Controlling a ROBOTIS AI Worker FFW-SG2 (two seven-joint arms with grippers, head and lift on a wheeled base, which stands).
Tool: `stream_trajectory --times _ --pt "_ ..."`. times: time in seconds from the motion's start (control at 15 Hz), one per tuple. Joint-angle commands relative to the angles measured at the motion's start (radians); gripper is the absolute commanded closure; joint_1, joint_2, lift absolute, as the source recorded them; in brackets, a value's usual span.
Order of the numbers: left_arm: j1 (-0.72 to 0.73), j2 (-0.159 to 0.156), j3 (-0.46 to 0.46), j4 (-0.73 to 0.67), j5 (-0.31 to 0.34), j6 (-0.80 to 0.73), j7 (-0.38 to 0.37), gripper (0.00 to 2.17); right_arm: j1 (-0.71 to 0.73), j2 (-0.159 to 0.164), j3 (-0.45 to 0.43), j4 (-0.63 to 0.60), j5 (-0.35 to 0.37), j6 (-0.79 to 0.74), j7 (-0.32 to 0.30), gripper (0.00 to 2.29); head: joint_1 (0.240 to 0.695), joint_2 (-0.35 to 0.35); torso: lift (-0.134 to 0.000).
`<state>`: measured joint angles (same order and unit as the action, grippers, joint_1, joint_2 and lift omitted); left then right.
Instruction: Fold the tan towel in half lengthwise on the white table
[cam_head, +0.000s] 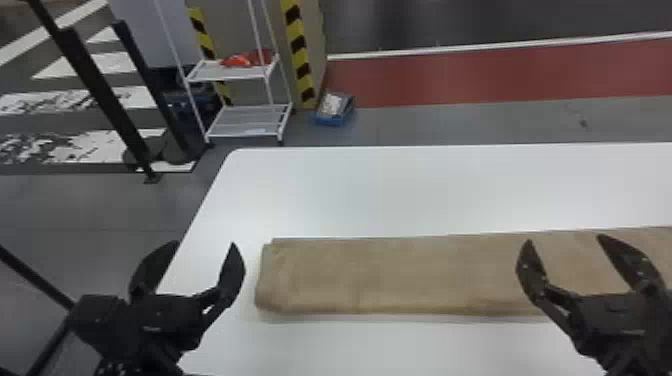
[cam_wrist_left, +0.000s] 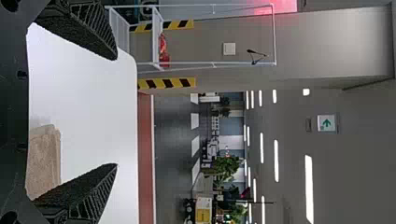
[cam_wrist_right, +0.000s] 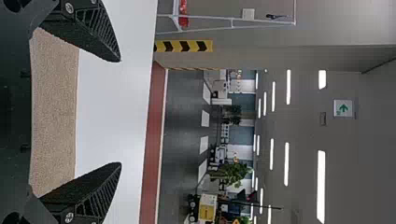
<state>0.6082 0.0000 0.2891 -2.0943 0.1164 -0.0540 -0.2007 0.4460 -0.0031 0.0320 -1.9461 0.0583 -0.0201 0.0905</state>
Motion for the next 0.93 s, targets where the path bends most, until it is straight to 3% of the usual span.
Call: stream_trajectory --times 0.0,0.87 --pt "-0.001 -0.003 -0.001 0.005 0.000 -0.008 0.001 0.06 0.002 0.004 -0.001 -0.002 0.000 0.007 0.000 0.09 0.695 0.194 -0.098" --pt "-0.001 -0.003 -0.011 0.008 -0.003 -0.005 -0.008 0.06 0.016 0.004 -0.011 -0.011 -0.008 0.019 0.000 0.09 0.695 0.181 -0.098"
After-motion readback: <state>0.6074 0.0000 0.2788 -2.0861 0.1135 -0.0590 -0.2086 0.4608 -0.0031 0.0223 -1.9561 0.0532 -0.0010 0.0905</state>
